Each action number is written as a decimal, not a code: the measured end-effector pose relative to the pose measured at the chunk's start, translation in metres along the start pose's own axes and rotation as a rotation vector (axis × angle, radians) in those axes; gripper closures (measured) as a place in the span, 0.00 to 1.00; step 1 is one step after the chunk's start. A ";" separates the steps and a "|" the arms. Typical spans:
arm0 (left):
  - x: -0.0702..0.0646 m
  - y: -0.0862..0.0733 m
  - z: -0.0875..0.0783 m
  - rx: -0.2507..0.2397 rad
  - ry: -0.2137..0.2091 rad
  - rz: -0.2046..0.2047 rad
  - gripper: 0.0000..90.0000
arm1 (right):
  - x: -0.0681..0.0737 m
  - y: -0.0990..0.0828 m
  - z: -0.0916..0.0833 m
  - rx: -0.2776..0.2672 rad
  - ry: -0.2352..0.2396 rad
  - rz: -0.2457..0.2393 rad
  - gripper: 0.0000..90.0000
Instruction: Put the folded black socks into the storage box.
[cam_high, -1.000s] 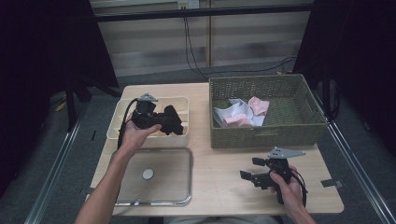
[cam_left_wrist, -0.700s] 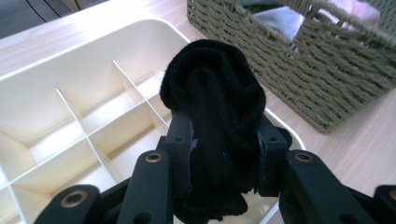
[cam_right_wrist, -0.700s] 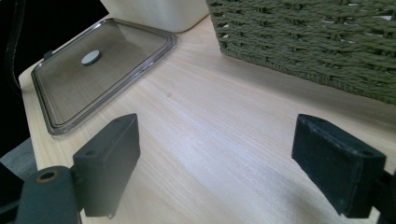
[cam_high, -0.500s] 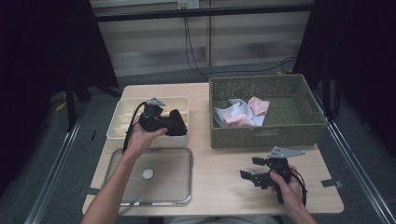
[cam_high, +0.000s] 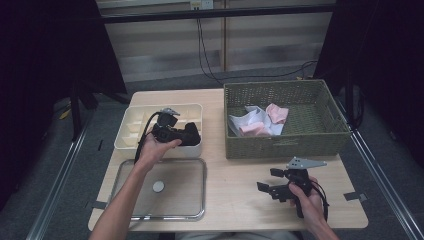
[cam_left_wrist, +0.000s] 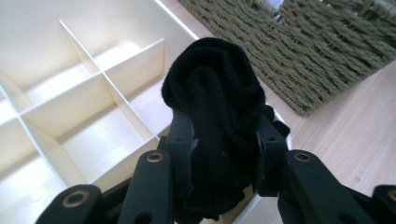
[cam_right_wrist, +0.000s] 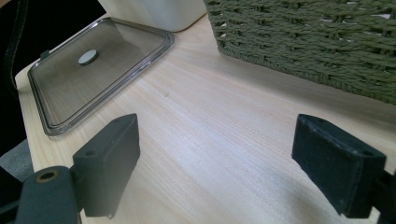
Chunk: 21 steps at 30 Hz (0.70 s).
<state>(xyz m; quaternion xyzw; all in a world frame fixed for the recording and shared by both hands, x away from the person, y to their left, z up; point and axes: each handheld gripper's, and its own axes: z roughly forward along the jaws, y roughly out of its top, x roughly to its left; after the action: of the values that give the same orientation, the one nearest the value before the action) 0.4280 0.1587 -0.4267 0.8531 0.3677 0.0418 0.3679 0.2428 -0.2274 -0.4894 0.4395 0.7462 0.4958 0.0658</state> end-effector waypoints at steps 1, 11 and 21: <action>0.000 0.000 0.001 0.009 0.004 0.010 0.74 | 0.000 0.000 0.000 0.000 -0.001 0.001 0.16; -0.001 -0.001 0.016 0.069 -0.020 0.013 0.74 | 0.000 0.000 0.000 0.001 -0.004 0.004 0.16; 0.001 0.003 0.030 0.156 -0.041 0.018 0.75 | -0.001 0.000 0.001 -0.001 -0.006 0.005 0.16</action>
<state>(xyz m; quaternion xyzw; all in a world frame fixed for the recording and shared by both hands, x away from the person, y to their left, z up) 0.4408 0.1399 -0.4470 0.8831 0.3545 -0.0014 0.3072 0.2441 -0.2278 -0.4898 0.4426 0.7446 0.4951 0.0672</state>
